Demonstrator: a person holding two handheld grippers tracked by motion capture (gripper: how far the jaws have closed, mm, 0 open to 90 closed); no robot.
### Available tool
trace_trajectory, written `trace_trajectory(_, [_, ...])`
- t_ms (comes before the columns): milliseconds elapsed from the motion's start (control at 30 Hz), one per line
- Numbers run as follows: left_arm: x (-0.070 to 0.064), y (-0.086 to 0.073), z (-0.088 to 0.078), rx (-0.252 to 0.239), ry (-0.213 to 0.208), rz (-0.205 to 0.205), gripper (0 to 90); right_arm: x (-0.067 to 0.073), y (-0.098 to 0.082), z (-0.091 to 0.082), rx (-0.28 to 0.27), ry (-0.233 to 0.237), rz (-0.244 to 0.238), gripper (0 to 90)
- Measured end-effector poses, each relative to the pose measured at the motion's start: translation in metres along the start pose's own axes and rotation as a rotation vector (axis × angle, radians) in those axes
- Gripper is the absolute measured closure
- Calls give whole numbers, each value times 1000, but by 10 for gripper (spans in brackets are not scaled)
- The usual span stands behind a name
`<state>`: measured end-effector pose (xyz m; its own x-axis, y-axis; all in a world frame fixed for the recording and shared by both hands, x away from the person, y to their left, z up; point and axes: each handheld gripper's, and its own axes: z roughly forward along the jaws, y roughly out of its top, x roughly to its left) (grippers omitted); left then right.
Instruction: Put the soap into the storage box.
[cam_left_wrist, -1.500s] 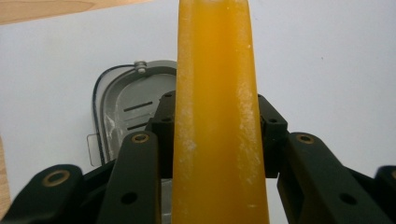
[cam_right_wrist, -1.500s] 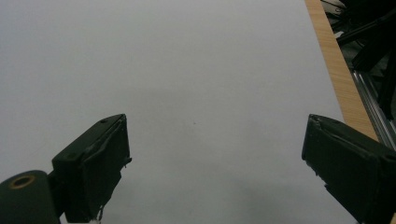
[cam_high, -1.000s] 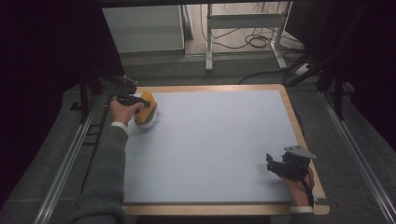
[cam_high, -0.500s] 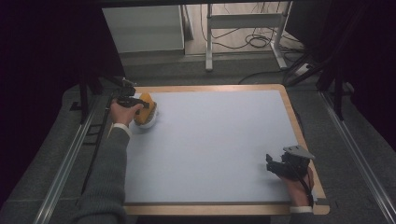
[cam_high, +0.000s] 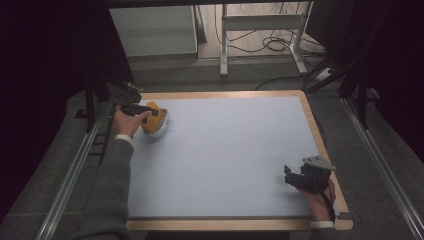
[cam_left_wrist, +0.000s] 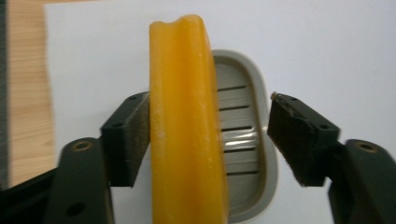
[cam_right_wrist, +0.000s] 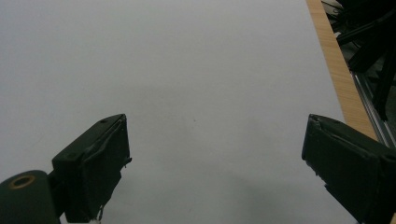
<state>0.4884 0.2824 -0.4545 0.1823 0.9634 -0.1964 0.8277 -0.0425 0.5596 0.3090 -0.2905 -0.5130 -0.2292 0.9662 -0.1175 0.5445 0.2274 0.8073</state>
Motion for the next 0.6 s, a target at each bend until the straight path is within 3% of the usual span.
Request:
trace_trajectory(267, [13, -9, -4, 10, -29, -16, 278, 0, -1, 1, 4, -2, 1, 77])
trace_trajectory(600, [18, -13, -16, -14, -14, -12, 248, 0, 0, 1, 3, -7, 2, 77])
